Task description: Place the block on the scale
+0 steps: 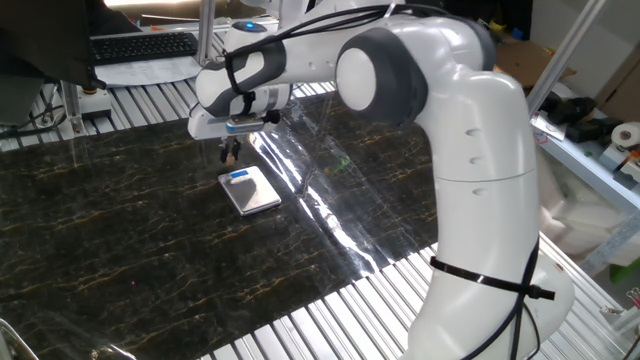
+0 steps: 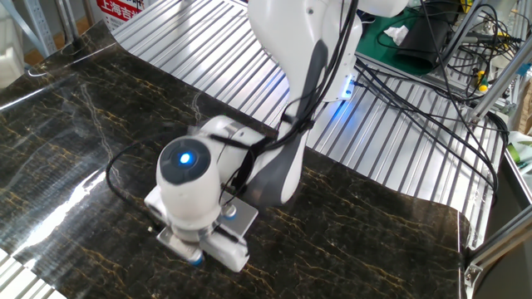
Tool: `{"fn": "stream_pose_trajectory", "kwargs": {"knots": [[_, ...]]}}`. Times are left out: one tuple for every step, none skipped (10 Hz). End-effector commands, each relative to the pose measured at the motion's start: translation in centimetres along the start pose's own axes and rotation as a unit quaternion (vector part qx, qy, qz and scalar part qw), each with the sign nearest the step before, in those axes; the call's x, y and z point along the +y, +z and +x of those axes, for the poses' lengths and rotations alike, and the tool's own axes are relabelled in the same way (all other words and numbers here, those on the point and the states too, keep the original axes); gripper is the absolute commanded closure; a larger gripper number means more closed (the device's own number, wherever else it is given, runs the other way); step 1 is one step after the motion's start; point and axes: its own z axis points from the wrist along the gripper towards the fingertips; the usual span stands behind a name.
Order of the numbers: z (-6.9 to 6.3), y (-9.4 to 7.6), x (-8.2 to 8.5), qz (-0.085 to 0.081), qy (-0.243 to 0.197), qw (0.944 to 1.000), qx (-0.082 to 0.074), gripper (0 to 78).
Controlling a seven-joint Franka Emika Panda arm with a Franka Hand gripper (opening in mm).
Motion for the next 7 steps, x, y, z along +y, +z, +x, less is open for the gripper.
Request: {"fn": "stream_pose_trajectory", "kwargs": {"knots": [[3.0, -2.2, -0.3, 0.005, -0.007, 1.0, 0.004, 76.4], [4.5, -2.4, -0.9, 0.006, -0.011, 0.9999, 0.005, 76.4], [5.4, -2.1, -0.9, 0.007, -0.008, 0.9999, 0.004, 76.4], [5.9, -1.8, -0.6, 0.011, -0.006, 0.9999, 0.003, 76.4], [6.5, -1.5, -0.1, 0.014, -0.006, 0.9999, 0.008, 76.4], [6.7, -1.4, 0.0, 0.014, -0.009, 0.9997, 0.018, 76.4], [6.8, -1.4, 0.1, 0.014, -0.011, 0.9996, 0.022, 76.4]]}}
